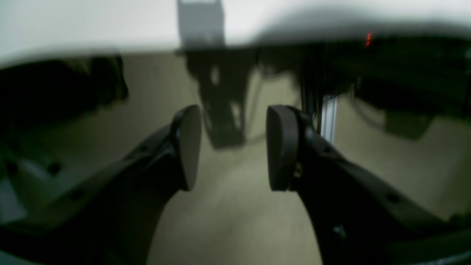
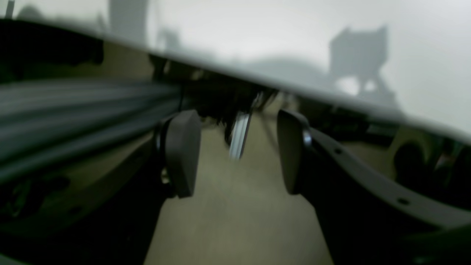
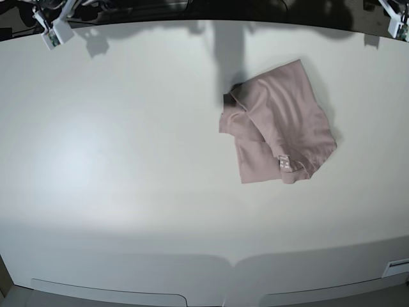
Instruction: Fold the T-shirt properly
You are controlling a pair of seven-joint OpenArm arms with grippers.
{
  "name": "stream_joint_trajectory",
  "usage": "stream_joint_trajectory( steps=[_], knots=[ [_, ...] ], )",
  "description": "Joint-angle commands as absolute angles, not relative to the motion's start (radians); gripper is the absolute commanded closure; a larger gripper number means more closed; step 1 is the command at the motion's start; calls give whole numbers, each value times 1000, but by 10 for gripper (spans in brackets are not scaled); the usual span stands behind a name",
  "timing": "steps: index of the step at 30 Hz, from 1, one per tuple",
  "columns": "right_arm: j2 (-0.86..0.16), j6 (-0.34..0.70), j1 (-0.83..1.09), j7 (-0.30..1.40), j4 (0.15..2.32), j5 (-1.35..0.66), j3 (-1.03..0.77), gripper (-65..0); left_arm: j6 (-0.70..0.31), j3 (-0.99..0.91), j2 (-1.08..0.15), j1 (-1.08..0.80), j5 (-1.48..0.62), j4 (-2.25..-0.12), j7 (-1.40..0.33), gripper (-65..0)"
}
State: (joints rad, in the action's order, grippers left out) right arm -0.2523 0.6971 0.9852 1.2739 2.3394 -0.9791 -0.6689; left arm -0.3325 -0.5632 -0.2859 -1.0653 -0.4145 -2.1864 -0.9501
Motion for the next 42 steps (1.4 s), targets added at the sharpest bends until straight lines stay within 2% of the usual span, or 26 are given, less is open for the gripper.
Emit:
stream_joint_trajectory(
  steps=[1, 5, 9, 17, 20, 23, 29, 36, 42],
  knots=[
    [-257, 698, 1025, 1262, 2356, -1007, -673, -341, -329, -570, -286, -1100, -417, -2203, -930, -280],
    [-224, 698, 1105, 1224, 2333, -996, -646, -341, -329, -569, -248, -1174, -421, -2168, -901, -279],
    [-213, 698, 1117, 1216, 2201, -987, -560, -341, -333, -569, -231, -1211, -420, -2051, -857, -279],
    [-221, 698, 1116, 1065, 1949, -759, -339, -341, -406, -567, -214, -1208, -420, -1757, -747, -279],
    [-255, 698, 1103, 977, 1847, -653, -253, -341, -426, -567, -214, -1177, -420, -1651, -722, -279],
    [-295, 698, 1059, 918, 1708, -572, -174, -341, -464, -567, -214, -1110, -420, -1509, -705, -279],
    [-339, 698, 879, 895, 1374, -552, -73, -341, -530, -567, -214, -953, -420, -1217, -695, -279],
    [-347, 698, 685, 864, 1044, -461, 5, -341, -532, -567, -214, -839, -409, -997, -599, -279],
    [-387, 698, 607, 807, 899, -418, 94, -341, -528, -567, -214, -765, -317, -842, -444, -279]
  ],
)
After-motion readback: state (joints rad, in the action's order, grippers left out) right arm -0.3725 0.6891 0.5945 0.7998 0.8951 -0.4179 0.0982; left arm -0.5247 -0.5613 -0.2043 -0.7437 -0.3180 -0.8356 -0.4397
